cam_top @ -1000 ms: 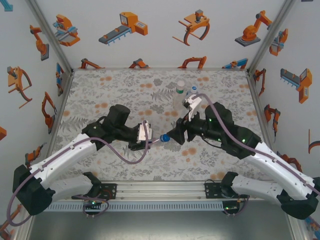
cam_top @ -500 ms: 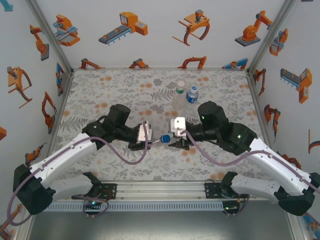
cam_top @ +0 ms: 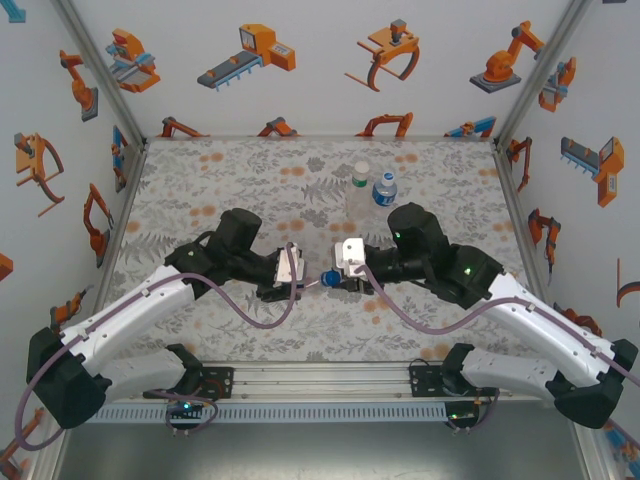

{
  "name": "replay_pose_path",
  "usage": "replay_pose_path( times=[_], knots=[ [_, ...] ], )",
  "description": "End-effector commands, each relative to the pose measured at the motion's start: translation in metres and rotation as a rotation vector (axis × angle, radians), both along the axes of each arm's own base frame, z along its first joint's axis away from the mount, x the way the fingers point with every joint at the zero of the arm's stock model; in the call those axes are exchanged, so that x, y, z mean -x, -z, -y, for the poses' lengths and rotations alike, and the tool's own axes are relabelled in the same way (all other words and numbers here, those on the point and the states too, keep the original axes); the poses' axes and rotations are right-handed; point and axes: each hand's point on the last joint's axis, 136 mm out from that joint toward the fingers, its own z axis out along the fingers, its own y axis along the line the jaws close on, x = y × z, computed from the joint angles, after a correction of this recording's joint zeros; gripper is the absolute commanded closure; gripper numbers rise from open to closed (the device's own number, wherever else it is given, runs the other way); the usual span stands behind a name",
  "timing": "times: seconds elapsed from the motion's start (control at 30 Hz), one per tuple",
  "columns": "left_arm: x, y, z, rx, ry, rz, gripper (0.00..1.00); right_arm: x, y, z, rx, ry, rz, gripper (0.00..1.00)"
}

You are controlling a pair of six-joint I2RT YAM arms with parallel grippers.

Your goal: Screw on the bottle caps

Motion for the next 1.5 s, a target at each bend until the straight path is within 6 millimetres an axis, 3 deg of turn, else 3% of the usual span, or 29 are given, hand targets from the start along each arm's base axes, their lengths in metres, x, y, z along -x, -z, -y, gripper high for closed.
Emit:
replay_pose_path(
  times=[0.0,0.17,0.23,0.4,0.6,0.8,0.9,1.07,1.1,1.2,1.3,1.47],
  knots=[
    [0.005,-0.012,0.003,0.026,0.041,0.015,1.00,0.002,-0.001,-0.003,-0.027,-0.022,0.011,0.68],
    [0.005,-0.013,0.003,0.028,0.039,0.018,1.00,-0.008,0.002,-0.002,-0.024,0.071,-0.055,0.83],
    [0.004,-0.013,0.003,0.027,0.035,0.018,1.00,-0.016,0.004,-0.001,-0.037,0.153,-0.130,0.84],
    [0.000,-0.015,0.003,0.026,0.011,0.030,1.00,-0.039,0.011,0.003,-0.124,0.432,-0.421,1.00],
    [-0.006,-0.017,0.003,0.030,-0.020,0.046,1.00,-0.082,0.035,0.027,-0.291,0.941,-0.885,1.00],
    [-0.007,-0.019,0.003,0.036,-0.026,0.056,1.00,-0.089,0.066,0.035,-0.433,1.227,-1.375,1.00],
    [-0.007,-0.019,0.003,0.037,-0.029,0.052,1.00,-0.087,0.069,0.023,-0.445,1.220,-1.501,1.00],
    [-0.007,-0.019,0.004,0.039,-0.028,0.050,1.00,-0.089,0.061,0.024,-0.477,1.199,-1.479,1.00],
    [-0.007,-0.019,0.004,0.037,-0.028,0.050,1.00,-0.090,0.059,0.028,-0.484,1.201,-1.449,0.96],
    [-0.007,-0.019,0.003,0.038,-0.029,0.050,1.00,-0.091,0.047,0.038,-0.498,1.195,-1.356,0.70],
    [-0.007,-0.018,0.004,0.036,-0.026,0.048,1.00,-0.091,0.025,0.044,-0.513,1.127,-1.203,0.52],
    [-0.005,-0.018,0.005,0.039,-0.017,0.041,1.00,-0.084,-0.015,0.051,-0.523,0.952,-0.906,0.44]
  ],
)
